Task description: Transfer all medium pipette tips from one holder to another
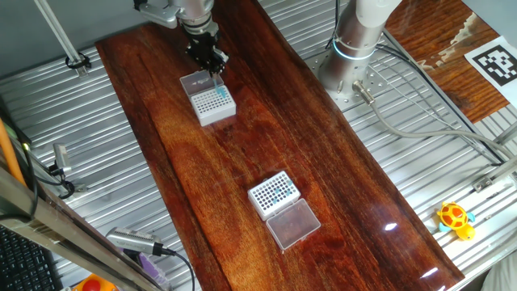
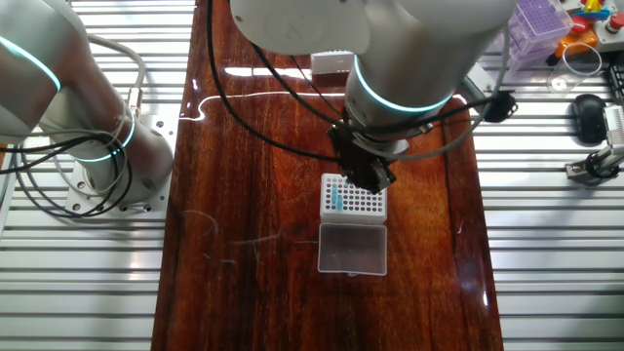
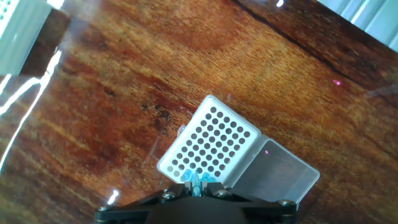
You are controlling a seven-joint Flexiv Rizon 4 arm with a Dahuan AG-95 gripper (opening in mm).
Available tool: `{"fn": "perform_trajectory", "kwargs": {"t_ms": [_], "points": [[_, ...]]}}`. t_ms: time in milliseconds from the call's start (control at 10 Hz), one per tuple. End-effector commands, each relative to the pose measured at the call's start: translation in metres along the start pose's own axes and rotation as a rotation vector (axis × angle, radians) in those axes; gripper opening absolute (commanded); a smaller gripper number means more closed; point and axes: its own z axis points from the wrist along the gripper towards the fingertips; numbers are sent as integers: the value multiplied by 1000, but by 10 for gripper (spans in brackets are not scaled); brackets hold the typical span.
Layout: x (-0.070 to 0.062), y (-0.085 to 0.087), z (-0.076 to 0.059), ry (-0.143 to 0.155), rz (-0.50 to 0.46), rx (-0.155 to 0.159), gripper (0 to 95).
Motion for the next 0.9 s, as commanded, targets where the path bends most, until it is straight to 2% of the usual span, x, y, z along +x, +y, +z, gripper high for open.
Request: {"fn": "perform_trajectory", "kwargs": {"t_ms": [100, 900], "points": [[1, -1, 7, -8, 45, 49, 0], [3, -1, 23, -5, 59, 58, 0]]}}
